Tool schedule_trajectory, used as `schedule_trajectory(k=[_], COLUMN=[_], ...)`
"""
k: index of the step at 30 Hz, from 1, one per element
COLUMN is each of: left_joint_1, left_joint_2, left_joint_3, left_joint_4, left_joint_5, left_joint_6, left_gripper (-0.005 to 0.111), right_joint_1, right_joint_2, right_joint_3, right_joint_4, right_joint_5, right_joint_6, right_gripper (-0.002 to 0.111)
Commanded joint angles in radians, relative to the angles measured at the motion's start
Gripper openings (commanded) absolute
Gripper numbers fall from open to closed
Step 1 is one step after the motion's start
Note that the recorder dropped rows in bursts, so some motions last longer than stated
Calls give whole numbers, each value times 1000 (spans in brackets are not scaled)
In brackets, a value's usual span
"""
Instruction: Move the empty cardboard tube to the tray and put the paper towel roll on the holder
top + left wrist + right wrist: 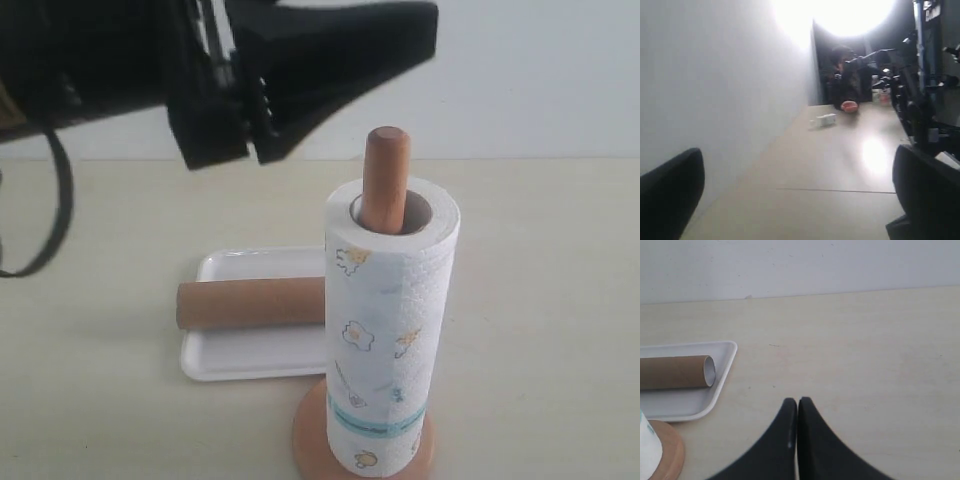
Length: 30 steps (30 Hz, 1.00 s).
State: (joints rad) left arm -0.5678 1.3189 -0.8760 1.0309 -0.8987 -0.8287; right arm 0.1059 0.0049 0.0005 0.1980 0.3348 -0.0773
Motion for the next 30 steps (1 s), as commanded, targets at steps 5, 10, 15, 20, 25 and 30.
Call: schedule_trajectory(k=[5, 10, 15, 20, 25, 30], left_joint_1=[-1, -1, -1, -1, -1, -1], left_joint_2=[-282, -376, -416, -414, -414, -414], left_joint_3=[19, 101, 160, 172, 185, 206], left_joint_4=[264, 354, 342, 342, 342, 342], left_joint_5=[378, 426, 426, 426, 426, 438], left_joint_6=[-269, -304, -292, -278, -278, -269], left_gripper=[93, 70, 33, 11, 4, 4], right_joint_1=[-5, -5, -5, -5, -5, -5], right_joint_2=[-5, -5, -5, -5, -5, -5], right_joint_3=[0, 0, 0, 0, 0, 0], right_joint_4=[-4, -4, -4, -4, -4, -4], right_joint_5=[-1, -1, -1, -1, -1, -1], right_joint_6=[-7, -7, -7, -7, -7, -7], right_gripper=[0, 0, 0, 0, 0, 0])
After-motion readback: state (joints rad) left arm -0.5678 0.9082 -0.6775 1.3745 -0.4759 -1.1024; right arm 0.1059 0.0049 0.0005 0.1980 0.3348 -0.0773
